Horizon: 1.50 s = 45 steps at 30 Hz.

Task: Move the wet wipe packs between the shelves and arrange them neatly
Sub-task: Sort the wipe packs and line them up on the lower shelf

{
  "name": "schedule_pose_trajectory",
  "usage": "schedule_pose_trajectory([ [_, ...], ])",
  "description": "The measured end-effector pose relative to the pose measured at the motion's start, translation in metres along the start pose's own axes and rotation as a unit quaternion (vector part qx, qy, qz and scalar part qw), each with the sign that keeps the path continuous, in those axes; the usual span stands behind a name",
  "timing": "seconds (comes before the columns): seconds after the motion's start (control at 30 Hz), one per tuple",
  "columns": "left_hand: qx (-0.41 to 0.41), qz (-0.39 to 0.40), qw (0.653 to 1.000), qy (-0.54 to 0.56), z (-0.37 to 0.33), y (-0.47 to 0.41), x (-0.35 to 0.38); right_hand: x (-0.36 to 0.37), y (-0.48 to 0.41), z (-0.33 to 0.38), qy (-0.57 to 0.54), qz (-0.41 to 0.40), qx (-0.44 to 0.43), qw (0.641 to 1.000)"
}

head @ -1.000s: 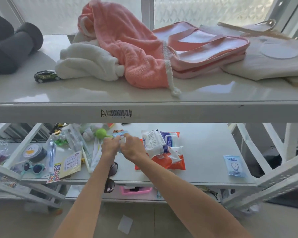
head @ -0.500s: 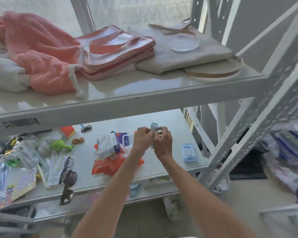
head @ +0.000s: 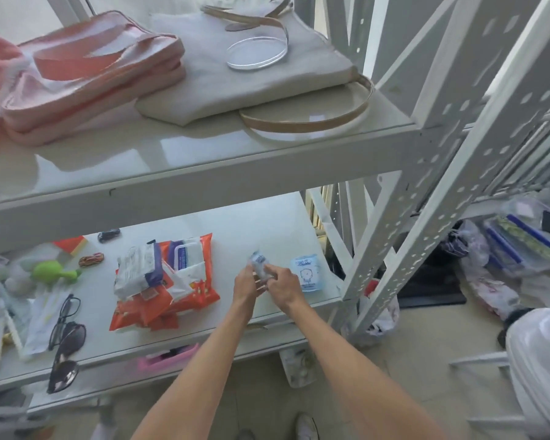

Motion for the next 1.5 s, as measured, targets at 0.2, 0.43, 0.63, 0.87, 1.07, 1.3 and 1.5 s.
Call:
schedule_pose_trajectory([
  [0.2, 0.007, -0.007, 0.949, -0.314, 0.010, -0.032, -0.019, -0.047, -0.017, -0.041, 0.130, -0.155, 0.026, 0.979],
  [0.43, 0.190, 0.027, 0.880, -0.434, -0.003, -0.021, 0.016, -0.033, -0.031, -0.079, 0.254, -0.139, 0.025, 0.957],
  [0.63, 0.209, 0.094, 0.884, -0.407, 0.000, -0.015, 0.054, -0.056, -0.044, -0.073, 0.246, -0.187, 0.016, 0.951],
  [0.87, 0.181, 0.129, 0.892, -0.395, -0.007, -0.013, 0.054, -0.067, -0.047, -0.064, 0.243, -0.211, 0.009, 0.947],
  [1.07, 0.260, 0.055, 0.894, -0.360, -0.083, 0.014, 0.003, -0.023, -0.036, 0.013, 0.170, -0.196, -0.089, 0.961],
  [1.3, 0.395, -0.182, 0.842, -0.319, -0.201, 0.053, -0.157, 0.085, -0.012, 0.126, 0.085, -0.069, -0.141, 0.984],
  [1.5, 0.122, -0.202, 0.920, -0.314, -0.125, -0.006, -0.284, 0.178, 0.017, 0.187, 0.163, 0.013, -0.154, 0.974],
])
Point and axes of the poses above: each hand's wrist, its own y-axis away from the middle knuckle, its own x-axis out of the palm, z = x × y, the point moved 10 cm from there along -y, towards the middle knuckle, and after that the axes turned 13 degrees about x, right-handed, at the moved point
